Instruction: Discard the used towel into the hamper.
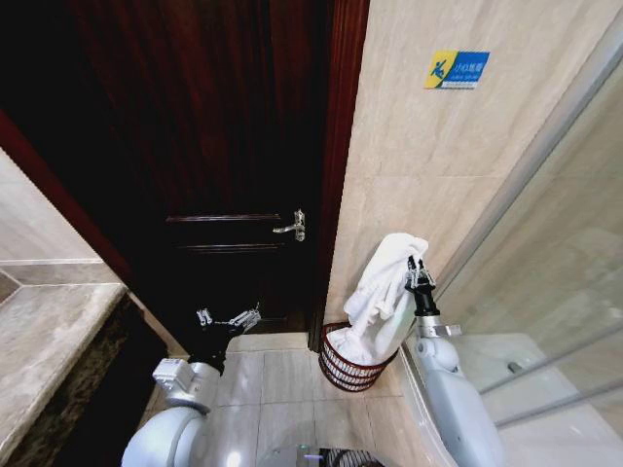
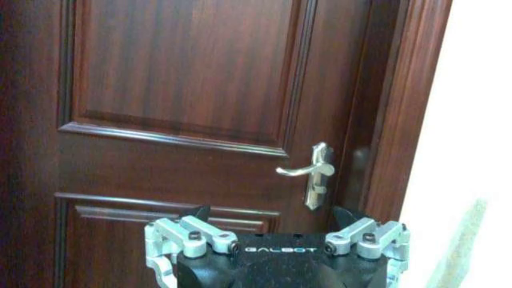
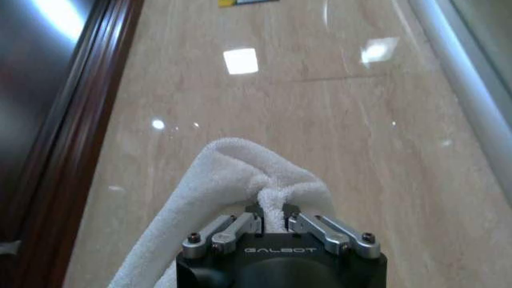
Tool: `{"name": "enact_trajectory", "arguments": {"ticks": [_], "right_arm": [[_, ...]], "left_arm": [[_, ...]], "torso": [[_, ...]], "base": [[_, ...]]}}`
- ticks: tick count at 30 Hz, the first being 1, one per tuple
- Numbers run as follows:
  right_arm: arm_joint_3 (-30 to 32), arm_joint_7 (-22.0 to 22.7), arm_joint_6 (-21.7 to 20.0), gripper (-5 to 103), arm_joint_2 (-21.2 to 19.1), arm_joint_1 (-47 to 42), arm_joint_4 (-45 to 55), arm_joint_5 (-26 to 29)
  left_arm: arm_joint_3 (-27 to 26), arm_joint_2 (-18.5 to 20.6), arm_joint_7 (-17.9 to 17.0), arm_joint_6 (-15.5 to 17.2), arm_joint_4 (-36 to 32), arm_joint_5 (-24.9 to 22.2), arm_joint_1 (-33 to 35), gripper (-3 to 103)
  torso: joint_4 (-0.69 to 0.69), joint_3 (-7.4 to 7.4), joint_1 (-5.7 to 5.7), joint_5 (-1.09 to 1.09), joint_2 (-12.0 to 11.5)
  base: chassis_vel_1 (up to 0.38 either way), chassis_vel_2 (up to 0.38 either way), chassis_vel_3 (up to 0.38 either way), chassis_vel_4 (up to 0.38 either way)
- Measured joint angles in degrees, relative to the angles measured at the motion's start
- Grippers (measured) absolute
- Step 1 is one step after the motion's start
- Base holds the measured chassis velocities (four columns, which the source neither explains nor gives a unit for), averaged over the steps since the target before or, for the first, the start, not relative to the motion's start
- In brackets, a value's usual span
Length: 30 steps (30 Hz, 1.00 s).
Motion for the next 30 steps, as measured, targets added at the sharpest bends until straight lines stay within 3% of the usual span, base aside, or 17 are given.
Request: {"name": "enact_trajectory", "arguments": {"ticks": [30], "right_arm": [[-0.58,-1.45,1.35,13,4.65,-0.05,-12.98,0.12]], "left_arm": [[0.00,0.00,0.00,0.00,0.00,0.00,0.00,100]], "torso": [[0.00,0.00,0.01,0.00,0.00]], "base": [[-0.016,0.019,0.016,-0.015]]}}
